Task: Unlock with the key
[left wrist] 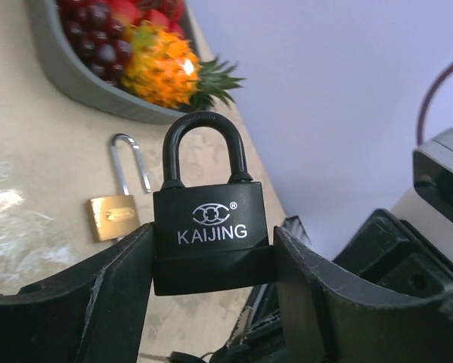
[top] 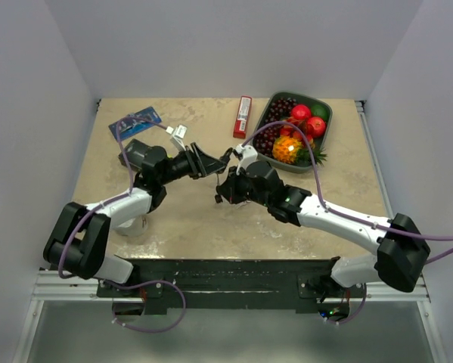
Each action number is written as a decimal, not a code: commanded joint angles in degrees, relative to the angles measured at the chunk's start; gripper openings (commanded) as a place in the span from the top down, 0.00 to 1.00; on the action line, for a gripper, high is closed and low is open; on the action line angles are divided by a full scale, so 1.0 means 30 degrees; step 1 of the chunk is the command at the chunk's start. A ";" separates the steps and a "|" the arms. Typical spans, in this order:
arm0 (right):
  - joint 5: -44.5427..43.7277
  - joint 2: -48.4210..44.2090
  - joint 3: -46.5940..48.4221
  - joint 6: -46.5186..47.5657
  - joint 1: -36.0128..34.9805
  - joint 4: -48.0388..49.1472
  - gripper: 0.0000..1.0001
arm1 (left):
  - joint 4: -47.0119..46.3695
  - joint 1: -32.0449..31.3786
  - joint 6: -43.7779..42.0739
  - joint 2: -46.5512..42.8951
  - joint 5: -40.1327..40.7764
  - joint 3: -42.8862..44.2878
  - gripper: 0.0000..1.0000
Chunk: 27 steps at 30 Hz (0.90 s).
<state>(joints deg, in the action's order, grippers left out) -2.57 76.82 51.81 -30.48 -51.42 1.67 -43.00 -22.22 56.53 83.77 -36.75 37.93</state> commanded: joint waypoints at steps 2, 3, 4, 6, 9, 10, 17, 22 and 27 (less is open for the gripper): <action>-0.0609 0.0058 0.1156 -0.0973 -0.0028 -0.0499 1.00 | 0.5364 -0.0299 -0.3432 -0.1643 0.4362 0.2236 1.00; -0.0464 0.0233 0.1215 -0.1031 0.0030 -0.0499 1.00 | 0.5834 -0.0357 -0.3579 -0.1701 0.4689 0.2355 1.00; -0.0375 0.0379 0.1390 -0.1090 0.0059 -0.0499 1.00 | 0.6679 -0.0532 -0.3755 -0.1847 0.5040 0.2443 1.00; -0.0025 0.0614 0.1450 -0.1207 0.0176 -0.0499 1.00 | 0.7475 -0.0767 -0.4194 -0.2023 0.6183 0.2678 1.00; 0.0768 0.0761 0.1304 -0.1616 0.0440 0.0229 1.00 | 0.8444 -0.1177 -0.4722 -0.2375 0.7385 0.2883 1.00; 0.1261 0.0762 0.1217 -0.1821 0.0585 0.0466 1.00 | 0.8765 -0.1236 -0.4781 -0.2491 0.7591 0.2912 1.00; 0.3342 0.1845 0.1216 -0.2378 0.1055 0.1522 1.00 | 0.9412 -0.1383 -0.4899 -0.2785 0.8763 0.2942 1.00; 0.4400 0.2226 0.1099 -0.2526 0.1378 0.1933 1.00 | 0.9880 -0.1442 -0.4899 -0.2815 0.9350 0.2971 1.00; 0.4926 0.2139 0.0572 -0.2876 0.1407 0.2312 1.00 | 1.0086 -0.1442 -0.4957 -0.2639 0.9467 0.3176 1.00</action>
<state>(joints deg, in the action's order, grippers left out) 8.73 84.16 53.52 -37.45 -47.22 4.43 -7.77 -26.26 42.35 78.37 -9.23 43.31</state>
